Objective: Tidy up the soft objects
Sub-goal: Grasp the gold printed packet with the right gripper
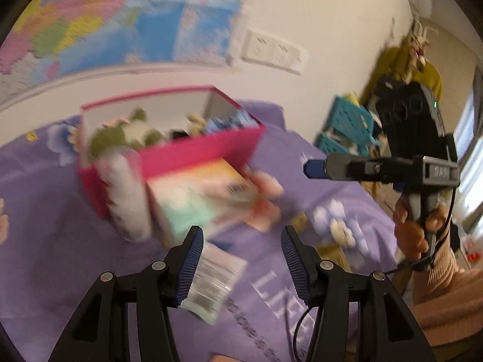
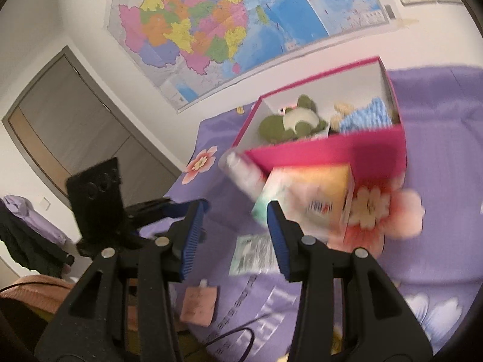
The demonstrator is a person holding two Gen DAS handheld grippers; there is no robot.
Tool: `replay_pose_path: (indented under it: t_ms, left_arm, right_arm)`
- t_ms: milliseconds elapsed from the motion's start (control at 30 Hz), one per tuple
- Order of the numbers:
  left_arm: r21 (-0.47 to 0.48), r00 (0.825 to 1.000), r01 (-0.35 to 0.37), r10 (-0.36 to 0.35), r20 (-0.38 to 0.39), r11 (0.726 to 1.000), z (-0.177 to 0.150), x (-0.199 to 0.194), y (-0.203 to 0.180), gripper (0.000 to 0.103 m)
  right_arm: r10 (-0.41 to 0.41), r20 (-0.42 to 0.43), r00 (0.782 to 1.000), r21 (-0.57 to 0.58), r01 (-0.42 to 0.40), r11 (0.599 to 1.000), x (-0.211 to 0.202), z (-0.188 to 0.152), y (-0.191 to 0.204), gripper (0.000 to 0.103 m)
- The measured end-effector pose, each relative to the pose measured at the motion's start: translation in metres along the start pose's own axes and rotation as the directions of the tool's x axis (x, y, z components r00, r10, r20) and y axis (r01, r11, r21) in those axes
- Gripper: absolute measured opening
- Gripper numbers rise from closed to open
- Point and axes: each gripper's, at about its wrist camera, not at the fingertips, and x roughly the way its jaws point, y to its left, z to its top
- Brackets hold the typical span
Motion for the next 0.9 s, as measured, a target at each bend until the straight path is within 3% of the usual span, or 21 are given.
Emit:
replay_pose_path:
  t_ms: [167,333,533,667,900]
  left_arm:
    - [0.053,0.994,0.068,-0.063,-0.095,0.996,-0.02,0.027,-0.028,0.055]
    - [0.098,0.974,0.135,-0.114,-0.193,0.986,-0.037,0.054,-0.055,0.054]
    - [0.15,0.95,0.185,-0.137,-0.28,0.971,-0.052,0.076,-0.081,0.054]
    - [0.171,0.942,0.185,-0.125,-0.313,0.968,-0.057,0.085,-0.088,0.054]
    - [0.153,0.948,0.099,-0.047,-0.314,0.983,-0.056,0.093,-0.084,0.053]
  right_arm:
    - [-0.073,-0.01,0.997,0.041,0.073,0.996,-0.019,-0.029,-0.014,0.046]
    - [-0.206,-0.037,0.978,0.128,0.209,0.97,-0.034,-0.057,-0.046,0.046]
    - [-0.253,-0.063,0.965,0.212,0.26,0.942,-0.042,-0.08,-0.078,0.046]
    - [-0.246,-0.075,0.966,0.235,0.257,0.937,-0.043,-0.091,-0.087,0.046]
    - [-0.219,-0.094,0.971,0.24,0.236,0.942,-0.035,-0.101,-0.089,0.046]
